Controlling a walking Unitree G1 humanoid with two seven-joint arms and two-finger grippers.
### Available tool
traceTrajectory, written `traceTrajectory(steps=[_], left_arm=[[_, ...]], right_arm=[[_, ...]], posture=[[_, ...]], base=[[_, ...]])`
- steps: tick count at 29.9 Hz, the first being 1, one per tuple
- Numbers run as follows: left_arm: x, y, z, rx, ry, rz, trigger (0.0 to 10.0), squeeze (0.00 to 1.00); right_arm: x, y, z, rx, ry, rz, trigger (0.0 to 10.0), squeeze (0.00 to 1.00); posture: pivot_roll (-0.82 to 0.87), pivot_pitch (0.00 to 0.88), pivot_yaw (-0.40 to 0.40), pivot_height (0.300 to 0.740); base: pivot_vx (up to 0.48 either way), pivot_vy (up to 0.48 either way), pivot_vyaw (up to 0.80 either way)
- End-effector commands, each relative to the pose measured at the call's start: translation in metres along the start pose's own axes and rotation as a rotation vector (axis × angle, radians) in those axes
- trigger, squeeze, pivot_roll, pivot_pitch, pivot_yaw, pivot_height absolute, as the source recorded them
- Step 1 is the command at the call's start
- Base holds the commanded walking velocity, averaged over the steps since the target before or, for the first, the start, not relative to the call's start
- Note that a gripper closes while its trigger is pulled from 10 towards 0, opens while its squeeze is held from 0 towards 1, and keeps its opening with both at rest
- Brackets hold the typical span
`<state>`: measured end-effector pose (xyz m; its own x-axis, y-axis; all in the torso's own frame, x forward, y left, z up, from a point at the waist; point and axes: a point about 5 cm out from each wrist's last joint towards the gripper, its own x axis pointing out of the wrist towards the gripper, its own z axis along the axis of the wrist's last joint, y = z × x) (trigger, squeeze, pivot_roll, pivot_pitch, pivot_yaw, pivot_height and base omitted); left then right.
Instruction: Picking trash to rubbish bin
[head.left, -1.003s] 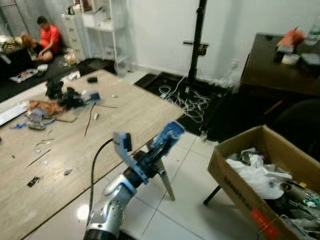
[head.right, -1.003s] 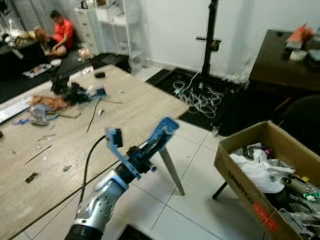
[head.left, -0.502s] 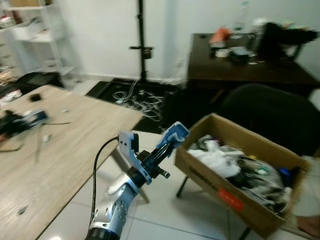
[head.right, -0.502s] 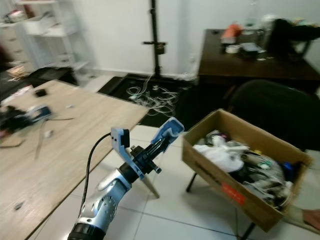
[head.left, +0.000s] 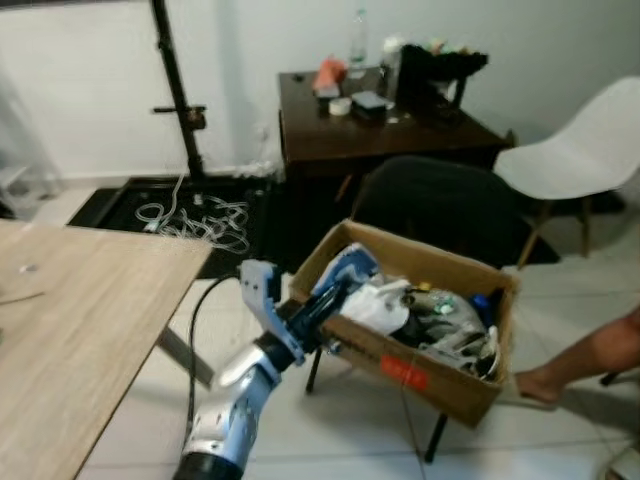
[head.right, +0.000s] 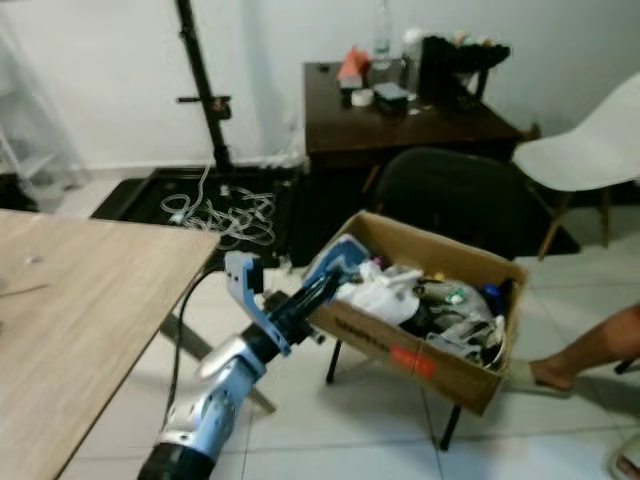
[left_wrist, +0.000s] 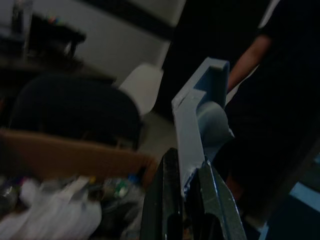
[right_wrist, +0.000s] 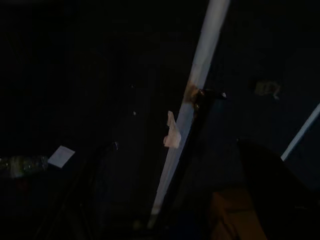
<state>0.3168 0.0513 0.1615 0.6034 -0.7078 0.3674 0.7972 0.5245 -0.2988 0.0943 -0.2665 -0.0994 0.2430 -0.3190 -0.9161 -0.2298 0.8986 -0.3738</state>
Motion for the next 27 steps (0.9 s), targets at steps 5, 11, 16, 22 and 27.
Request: traceTrajectory(steps=[5, 11, 16, 22, 27], left_arm=[[-0.0035, 0.0025, -0.0037, 0.011, 0.016, 0.02, 10.0, 0.0], [-0.0032, 0.0039, -0.0041, 0.025, 0.019, 0.03, 10.0, 0.0], [-0.0029, 0.0046, -0.0061, 0.043, 0.037, 0.028, 10.0, 0.0], [-0.0035, 0.005, -0.0077, 0.045, 0.048, 0.022, 10.0, 0.0], [-0.003, 0.0043, -0.0074, 0.046, 0.046, 0.014, 10.0, 0.0]], right_arm=[[-0.0006, 0.0108, -0.0058, 0.009, 0.013, 0.025, 10.0, 0.0], [-0.0006, 0.0121, -0.0061, 0.01, 0.015, 0.027, 10.0, 0.0], [-0.0007, 0.0124, -0.0049, 0.019, -0.001, 0.025, 10.0, 0.0], [-0.0006, 0.0121, -0.0041, 0.012, -0.004, 0.024, 10.0, 0.0], [-0.0006, 0.0112, -0.0038, 0.009, -0.005, 0.022, 10.0, 0.0]], posture=[[-0.23, 0.094, 0.088, 0.74], [-0.24, 0.097, 0.089, 0.74], [-0.24, 0.095, 0.088, 0.74], [-0.24, 0.09, 0.087, 0.74], [-0.24, 0.088, 0.087, 0.74]], base=[[0.0, 0.0, -0.79], [0.0, 0.0, -0.79], [0.0, 0.0, -0.47], [0.153, 0.0, 0.0], [0.358, 0.0, 0.0]])
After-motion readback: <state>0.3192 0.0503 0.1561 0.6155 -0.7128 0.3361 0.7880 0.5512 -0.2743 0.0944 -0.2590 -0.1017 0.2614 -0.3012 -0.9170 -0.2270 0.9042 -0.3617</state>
